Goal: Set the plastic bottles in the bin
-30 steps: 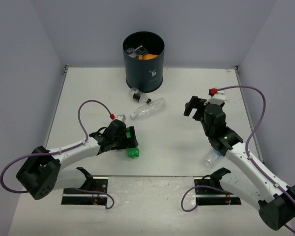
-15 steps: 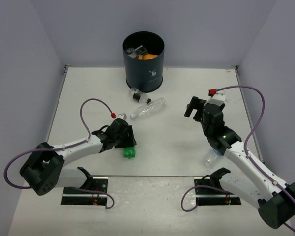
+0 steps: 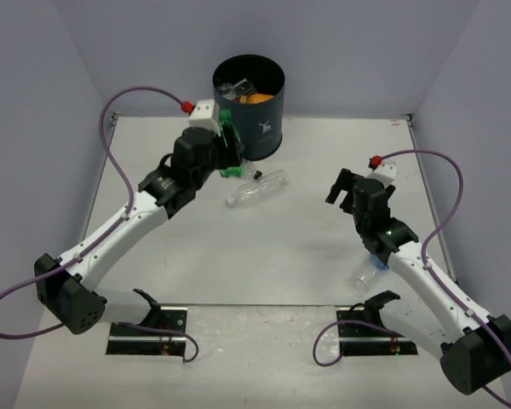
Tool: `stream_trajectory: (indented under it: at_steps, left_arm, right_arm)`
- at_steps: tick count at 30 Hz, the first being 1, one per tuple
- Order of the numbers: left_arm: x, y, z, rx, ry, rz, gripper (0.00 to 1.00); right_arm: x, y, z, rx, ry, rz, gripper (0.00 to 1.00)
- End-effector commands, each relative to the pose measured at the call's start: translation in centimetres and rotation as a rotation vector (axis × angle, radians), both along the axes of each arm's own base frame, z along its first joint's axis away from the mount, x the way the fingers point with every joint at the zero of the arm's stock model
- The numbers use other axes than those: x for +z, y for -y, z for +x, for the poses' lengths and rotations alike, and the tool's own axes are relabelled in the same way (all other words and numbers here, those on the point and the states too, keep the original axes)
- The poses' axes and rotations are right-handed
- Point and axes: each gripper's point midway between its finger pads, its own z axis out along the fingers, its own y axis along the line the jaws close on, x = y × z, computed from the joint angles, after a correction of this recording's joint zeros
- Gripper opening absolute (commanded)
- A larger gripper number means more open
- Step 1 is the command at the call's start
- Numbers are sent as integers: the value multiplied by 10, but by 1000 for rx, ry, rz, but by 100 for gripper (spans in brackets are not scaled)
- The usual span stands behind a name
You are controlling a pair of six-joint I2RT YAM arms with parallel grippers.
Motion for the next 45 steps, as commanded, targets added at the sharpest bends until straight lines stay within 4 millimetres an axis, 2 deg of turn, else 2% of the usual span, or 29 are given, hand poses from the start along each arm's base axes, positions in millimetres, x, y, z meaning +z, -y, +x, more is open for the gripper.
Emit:
stream_trajectory:
  at_steps: [1,2,4,6,7,8,9,11,13,17,19,23,25,26,32,36,39,42,43,45]
  left_arm:
    - [114,-24,79,103,342,17,28]
    - [114,-18,94,79,355,32,29]
    - [152,-20,123,97,467,-8,33]
    - [160,-17,162,112,534,-9,34]
    - [171,-16,174,117,571,-8,34]
    - [191,-17,176,121,613,-23,34]
    - [172,-9,202,109,591,-10,35]
    - [179,3,230,69,632,-37,37]
    - [171,9,255,90,648,-53,41]
    - [156,17,280,102,665,-78,48]
    - [144,19,286,107,666,-99,59]
    - [124,24,293,94,634,-111,78]
    - [122,28,292,75,631,-113,98]
    - [121,28,292,72,629,-111,100]
    - [132,30,280,30,621,-84,100]
    - [153,24,267,22,633,-66,100]
    - [181,20,247,-1,650,-65,100]
    - [199,11,222,-14,623,-55,100]
    - [190,9,219,-14,593,-48,100]
    - [195,-1,196,-11,574,-46,100]
  right_arm:
    - [-2,7,-2,-39,-13,38,99]
    - [-3,8,-3,-43,-17,41,99]
    - [-7,8,-3,-39,-27,48,99]
    - [-15,8,-3,-39,-53,53,99]
    - [-18,8,-3,-37,-67,56,99]
    - [-20,8,-4,-35,-77,57,99]
    - [-25,9,-5,-44,-96,59,99]
    - [-28,10,-6,-54,-107,72,99]
    - [-29,12,-9,-59,-108,79,99]
    - [-30,16,-14,-64,-112,74,99]
    - [-33,19,-19,-70,-131,66,99]
    - [-32,23,-26,-89,-132,73,99]
    - [-33,24,-28,-90,-133,75,99]
    - [-32,25,-29,-91,-133,77,99]
    - [-32,27,-39,-106,-185,88,99]
    - [-33,32,-46,-140,-215,112,99]
    - [-32,45,-56,-185,-253,128,99]
    - [-31,59,-60,-210,-274,137,99]
    - [-32,62,-62,-219,-282,147,99]
    - [-35,75,-64,-264,-299,192,99]
